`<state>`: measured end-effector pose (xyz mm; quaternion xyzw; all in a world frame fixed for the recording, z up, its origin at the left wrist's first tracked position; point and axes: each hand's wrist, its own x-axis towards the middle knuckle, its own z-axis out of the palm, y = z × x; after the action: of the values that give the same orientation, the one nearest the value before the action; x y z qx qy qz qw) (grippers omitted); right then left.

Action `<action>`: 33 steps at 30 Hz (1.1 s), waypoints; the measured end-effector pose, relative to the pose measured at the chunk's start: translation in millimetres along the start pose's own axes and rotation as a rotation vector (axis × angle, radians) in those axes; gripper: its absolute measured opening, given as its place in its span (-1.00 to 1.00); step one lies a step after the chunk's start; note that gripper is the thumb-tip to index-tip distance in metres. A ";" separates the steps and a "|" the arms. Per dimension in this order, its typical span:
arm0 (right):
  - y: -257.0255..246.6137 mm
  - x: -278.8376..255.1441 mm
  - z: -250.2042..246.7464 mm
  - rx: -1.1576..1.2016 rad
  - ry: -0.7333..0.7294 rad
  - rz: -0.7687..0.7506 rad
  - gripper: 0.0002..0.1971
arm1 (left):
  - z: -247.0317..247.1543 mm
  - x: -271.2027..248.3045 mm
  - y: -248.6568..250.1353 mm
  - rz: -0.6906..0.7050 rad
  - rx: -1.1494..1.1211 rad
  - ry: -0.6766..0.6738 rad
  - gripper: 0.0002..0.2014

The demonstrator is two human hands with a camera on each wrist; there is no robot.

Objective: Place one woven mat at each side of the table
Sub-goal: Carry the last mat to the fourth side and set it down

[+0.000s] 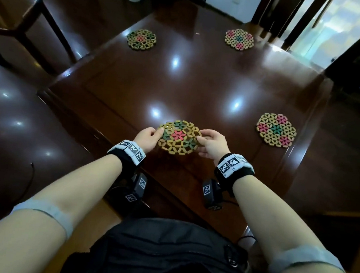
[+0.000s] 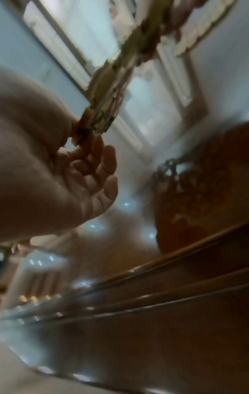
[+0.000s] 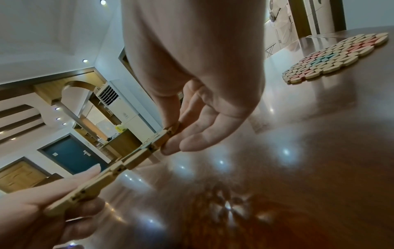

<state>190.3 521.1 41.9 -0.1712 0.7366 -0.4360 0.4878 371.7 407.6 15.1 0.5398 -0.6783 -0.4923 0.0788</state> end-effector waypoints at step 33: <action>4.0 37.5 105.0 -0.704 0.139 0.144 -0.31 | -86.5 130.8 -13.9 0.658 0.831 -0.377 -0.56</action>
<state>264.7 448.1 2.3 -0.2462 0.8832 -0.1309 0.3770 383.1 252.2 -7.5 0.1880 -0.9502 -0.2210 -0.1136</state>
